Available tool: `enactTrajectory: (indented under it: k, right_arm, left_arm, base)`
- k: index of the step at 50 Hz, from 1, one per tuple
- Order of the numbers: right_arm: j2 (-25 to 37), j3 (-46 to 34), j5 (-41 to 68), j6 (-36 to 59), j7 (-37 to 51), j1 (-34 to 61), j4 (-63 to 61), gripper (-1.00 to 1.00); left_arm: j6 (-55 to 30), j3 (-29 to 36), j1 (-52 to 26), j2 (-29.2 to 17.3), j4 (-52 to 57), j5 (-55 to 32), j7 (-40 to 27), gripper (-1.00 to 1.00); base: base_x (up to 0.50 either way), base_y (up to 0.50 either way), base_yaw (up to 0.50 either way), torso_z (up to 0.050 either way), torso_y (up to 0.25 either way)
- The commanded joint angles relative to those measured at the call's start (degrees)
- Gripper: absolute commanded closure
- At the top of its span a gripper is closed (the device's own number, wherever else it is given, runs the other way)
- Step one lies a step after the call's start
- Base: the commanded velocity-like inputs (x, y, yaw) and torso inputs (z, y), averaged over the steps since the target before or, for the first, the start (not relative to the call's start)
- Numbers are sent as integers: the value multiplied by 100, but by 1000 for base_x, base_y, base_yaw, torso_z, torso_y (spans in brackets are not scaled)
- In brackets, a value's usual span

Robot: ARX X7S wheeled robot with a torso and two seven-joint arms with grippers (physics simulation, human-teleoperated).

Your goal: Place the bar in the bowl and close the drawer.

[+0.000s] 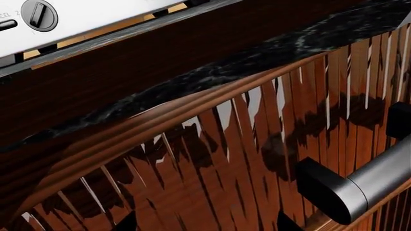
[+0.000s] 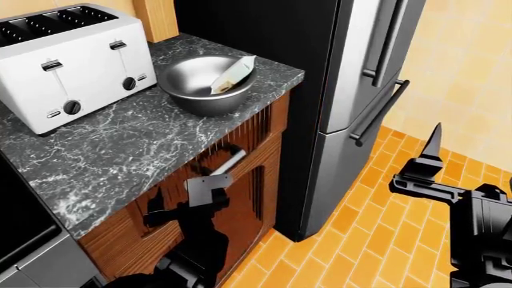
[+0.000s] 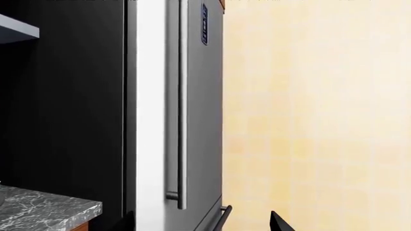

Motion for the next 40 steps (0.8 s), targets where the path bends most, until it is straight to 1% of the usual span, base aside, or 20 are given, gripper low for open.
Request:
enactTrajectory:
  k: [1, 9, 17, 25, 26, 27, 28, 30, 31, 33, 34, 36, 38, 39, 40]
  right_arm:
    - [82, 33, -30, 20, 39, -37, -110, -100]
    - [103, 17, -110, -44, 72, -139, -117, -100]
    - [-37, 48, -90, -30, 20, -130, 27, -100]
    - [30, 47, -139, -55, 67, -204, -40, -100]
    - [33, 47, -152, -76, 76, -221, -39, -100]
    - [34, 44, -167, -86, 79, -236, -39, -100]
    - [35, 44, -176, -102, 81, -249, -36, -100]
    - [26, 50, -181, -109, 68, -253, -31, -100]
    - [20, 55, -177, -106, 54, -248, -31, -100]
    - [14, 68, -158, -78, 28, -225, -44, -100]
    - [17, 74, -152, -70, 20, -217, -56, -100]
    - [18, 83, -154, -58, 18, -212, -67, -100]
    - [-34, 59, -202, -84, 19, -263, -22, -100]
    - [-68, 37, -231, -104, 13, -305, 16, -100]
    - [-106, 4, -264, -156, 11, -374, 74, -100]
  left_arm:
    - [66, -512, 20, 0, -133, -225, -184, -100]
    - [66, -512, 20, 0, -133, -225, -184, -100]
    - [66, -512, 20, 0, -133, -225, -184, -100]
    - [66, -512, 20, 0, -133, -225, -184, -100]
    - [-794, -1372, -253, -860, -690, 634, -509, -100]
    - [-1653, -2231, -262, -995, -690, 1494, -501, -100]
    - [-2512, -2804, -274, -1048, -689, 2353, -521, -100]
    - [-4231, -2800, -296, -1118, -690, 4072, -541, -100]
    - [-4540, -2705, -310, -1140, -690, 4932, -535, -100]
    - [-4532, -2574, -334, -1174, -690, 6651, -529, -100]
    - [-4504, -2547, -344, -1191, -690, 7319, -545, -100]
    - [-4190, -2586, -378, -1221, -689, 7270, -669, -100]
    - [-3586, -2759, -388, -1216, -689, 7158, -694, -100]
    - [-3088, -2950, -375, -1197, -689, 7058, -681, -100]
    - [-2334, -3263, -330, -1168, -689, 6882, -588, -100]
  base:
    - [0, 0, 0, 0, 0]
    - [0, 0, 0, 0, 0]
    - [0, 0, 0, 0, 0]
    - [0, 0, 0, 0, 0]
    - [0, 0, 0, 0, 0]
    - [0, 0, 0, 0, 0]
    - [0, 0, 0, 0, 0]
    - [0, 0, 4, 0, 6]
    - [0, 0, 4, 0, 0]
    - [0, 0, 5, 0, 5]
    - [0, 0, 5, 0, 0]
    - [0, 0, 6, 0, 12]
    - [4, -5, 6, 0, 11]
    - [8, -10, 7, 0, 11]
    - [8, -10, 8, 0, 11]
